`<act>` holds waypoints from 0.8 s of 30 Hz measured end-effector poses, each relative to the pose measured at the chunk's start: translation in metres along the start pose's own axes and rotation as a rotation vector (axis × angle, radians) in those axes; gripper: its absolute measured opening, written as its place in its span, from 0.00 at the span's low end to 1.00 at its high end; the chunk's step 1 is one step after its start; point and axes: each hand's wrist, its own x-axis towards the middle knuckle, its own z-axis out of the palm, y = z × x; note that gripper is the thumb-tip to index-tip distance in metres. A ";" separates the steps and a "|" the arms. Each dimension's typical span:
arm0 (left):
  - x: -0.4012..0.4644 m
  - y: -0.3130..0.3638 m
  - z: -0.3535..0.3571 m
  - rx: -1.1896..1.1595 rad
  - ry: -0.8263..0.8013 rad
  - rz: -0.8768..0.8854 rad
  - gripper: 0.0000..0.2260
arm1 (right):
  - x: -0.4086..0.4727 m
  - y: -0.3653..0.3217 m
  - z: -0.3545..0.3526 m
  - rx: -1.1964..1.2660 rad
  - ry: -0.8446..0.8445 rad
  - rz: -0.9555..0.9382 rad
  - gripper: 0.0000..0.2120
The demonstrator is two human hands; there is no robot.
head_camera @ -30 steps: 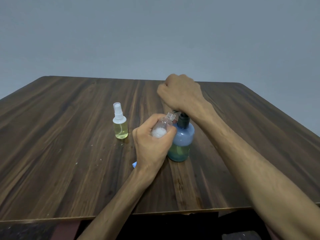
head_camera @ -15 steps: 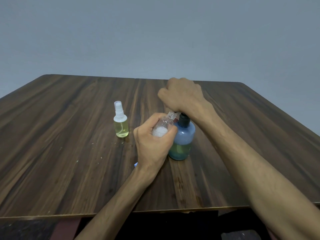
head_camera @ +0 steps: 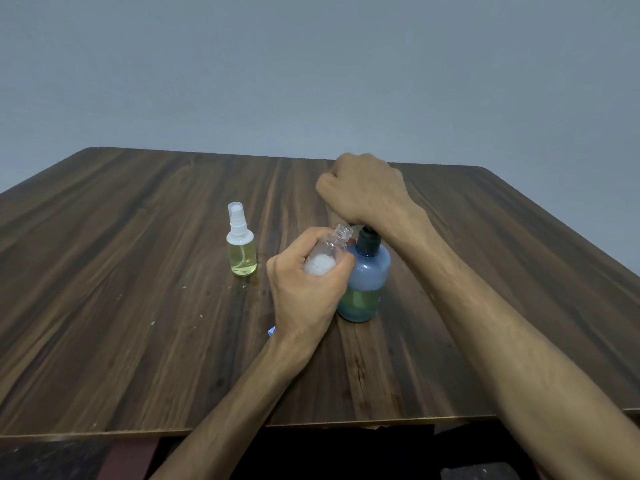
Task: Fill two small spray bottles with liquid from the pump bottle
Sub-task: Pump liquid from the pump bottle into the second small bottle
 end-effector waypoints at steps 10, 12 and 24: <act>0.003 0.002 -0.001 -0.026 -0.032 -0.048 0.06 | 0.001 -0.002 -0.003 0.025 -0.127 0.003 0.15; 0.003 0.002 -0.001 -0.035 -0.039 -0.054 0.07 | 0.003 -0.001 -0.009 0.054 -0.043 -0.019 0.15; 0.002 0.002 -0.001 -0.049 -0.049 -0.067 0.06 | 0.003 0.004 0.002 0.055 -0.086 -0.004 0.16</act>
